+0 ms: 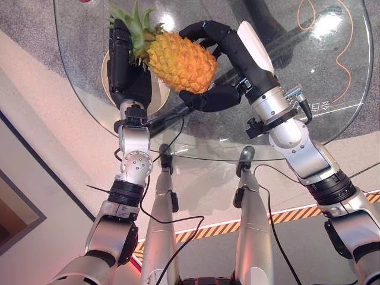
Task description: Pick up the fruit to the plate
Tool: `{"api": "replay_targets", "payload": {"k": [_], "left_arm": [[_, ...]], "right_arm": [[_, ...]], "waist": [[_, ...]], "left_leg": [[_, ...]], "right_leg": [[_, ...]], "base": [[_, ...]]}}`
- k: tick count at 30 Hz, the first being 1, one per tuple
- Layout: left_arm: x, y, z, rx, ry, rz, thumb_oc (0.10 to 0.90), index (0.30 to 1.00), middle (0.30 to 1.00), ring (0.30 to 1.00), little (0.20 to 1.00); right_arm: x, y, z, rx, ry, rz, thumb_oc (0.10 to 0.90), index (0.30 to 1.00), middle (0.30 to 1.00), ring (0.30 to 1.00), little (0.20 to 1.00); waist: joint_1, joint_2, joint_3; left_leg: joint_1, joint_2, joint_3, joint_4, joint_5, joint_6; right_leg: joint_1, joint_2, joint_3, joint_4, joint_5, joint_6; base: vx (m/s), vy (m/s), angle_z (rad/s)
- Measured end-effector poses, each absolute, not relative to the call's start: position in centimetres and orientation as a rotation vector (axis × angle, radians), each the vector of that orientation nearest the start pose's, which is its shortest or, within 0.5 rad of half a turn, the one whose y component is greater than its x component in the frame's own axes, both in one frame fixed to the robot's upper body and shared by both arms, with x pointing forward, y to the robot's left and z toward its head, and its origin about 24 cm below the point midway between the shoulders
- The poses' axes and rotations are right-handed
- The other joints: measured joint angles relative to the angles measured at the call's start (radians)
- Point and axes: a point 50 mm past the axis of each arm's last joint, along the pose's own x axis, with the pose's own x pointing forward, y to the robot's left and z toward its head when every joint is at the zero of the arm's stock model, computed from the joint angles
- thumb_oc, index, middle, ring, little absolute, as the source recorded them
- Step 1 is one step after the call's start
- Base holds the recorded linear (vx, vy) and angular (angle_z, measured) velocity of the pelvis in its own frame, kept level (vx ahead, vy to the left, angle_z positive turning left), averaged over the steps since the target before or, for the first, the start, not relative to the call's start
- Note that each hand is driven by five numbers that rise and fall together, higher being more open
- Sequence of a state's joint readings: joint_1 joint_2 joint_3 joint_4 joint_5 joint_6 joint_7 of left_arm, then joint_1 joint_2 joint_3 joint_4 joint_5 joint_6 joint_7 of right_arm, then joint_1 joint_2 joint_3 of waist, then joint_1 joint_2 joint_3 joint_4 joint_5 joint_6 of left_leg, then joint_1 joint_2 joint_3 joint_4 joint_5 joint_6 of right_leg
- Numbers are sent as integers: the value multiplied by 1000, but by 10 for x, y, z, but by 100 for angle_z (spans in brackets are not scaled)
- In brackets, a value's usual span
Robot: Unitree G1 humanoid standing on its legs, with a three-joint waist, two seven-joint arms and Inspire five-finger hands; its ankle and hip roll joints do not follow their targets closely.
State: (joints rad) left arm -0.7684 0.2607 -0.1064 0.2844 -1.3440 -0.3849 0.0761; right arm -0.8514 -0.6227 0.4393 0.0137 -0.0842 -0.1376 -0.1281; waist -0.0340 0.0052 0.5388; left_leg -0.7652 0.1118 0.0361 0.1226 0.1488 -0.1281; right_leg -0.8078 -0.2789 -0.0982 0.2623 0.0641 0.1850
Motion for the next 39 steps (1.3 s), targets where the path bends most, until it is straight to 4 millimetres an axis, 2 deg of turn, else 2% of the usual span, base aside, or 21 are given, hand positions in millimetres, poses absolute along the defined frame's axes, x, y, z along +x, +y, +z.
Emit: {"api": "replay_targets", "payload": {"k": [9, 10, 11, 12, 13, 20, 24, 39], "left_arm": [[358, 158, 229, -1108, -584, -186, 100, 300, 300, 300, 200], [358, 158, 229, -1109, -584, -186, 100, 300, 300, 300, 200], [358, 158, 229, -1109, -584, -186, 100, 300, 300, 300, 200], [358, 158, 229, -1108, -584, -187, 100, 300, 300, 300, 200], [358, 158, 229, -1108, -586, -189, 100, 300, 300, 300, 200], [358, 154, 239, -1107, -624, -223, 100, 300, 300, 300, 200], [358, 145, 247, -1098, -628, -262, 100, 300, 300, 300, 200], [356, 146, 247, -1114, -673, -231, 100, 300, 300, 300, 200]], "right_arm": [[317, -104, 269, -762, -915, 277, 100, 300, 300, 300, 200], [317, -104, 269, -762, -917, 276, 207, 392, 392, 392, 307], [317, -104, 269, -763, -917, 274, 740, 848, 848, 848, 840], [317, -104, 269, -762, -919, 270, 740, 848, 848, 848, 840], [317, -104, 269, -764, -922, 265, 800, 900, 900, 900, 900], [317, -104, 267, -782, -923, 249, 800, 900, 900, 900, 900], [316, -97, 263, -784, -930, 276, 800, 900, 900, 900, 900], [315, -94, 262, -784, -943, 258, 800, 900, 900, 900, 900]], "waist": [[-1, 0, 0], [-1, 0, 0], [-1, 0, 0], [-1, 0, 0], [-2, 0, 0], [-3, 0, 0], [-4, 0, 0], [-13, 0, 0]], "left_leg": [[0, 0, -1, 0, 1, 0], [0, 0, -1, 0, 1, 0], [0, 0, -1, 0, 1, 0], [0, 0, -1, 0, 1, 0], [0, 0, -1, 0, 1, 0], [0, 0, -1, 0, 1, 0], [0, 0, -1, 0, 1, 0], [-5, -1, 0, 0, 0, 1]], "right_leg": [[0, 0, 0, 1, 0, 0], [0, 0, 0, 1, 0, 0], [0, 0, 0, 2, 0, 0], [0, 0, 0, 2, 0, 0], [0, 0, 0, 2, 0, 0], [0, 0, 0, 2, 0, 0], [0, 0, 0, 2, 0, 0], [-5, 0, 0, 1, 0, 0]], "base": [[0, 0, 0], [0, 0, 0], [0, 0, 0], [0, 0, 0], [0, 0, 0], [0, 0, 0], [0, 0, 0], [0, 0, 0]]}}
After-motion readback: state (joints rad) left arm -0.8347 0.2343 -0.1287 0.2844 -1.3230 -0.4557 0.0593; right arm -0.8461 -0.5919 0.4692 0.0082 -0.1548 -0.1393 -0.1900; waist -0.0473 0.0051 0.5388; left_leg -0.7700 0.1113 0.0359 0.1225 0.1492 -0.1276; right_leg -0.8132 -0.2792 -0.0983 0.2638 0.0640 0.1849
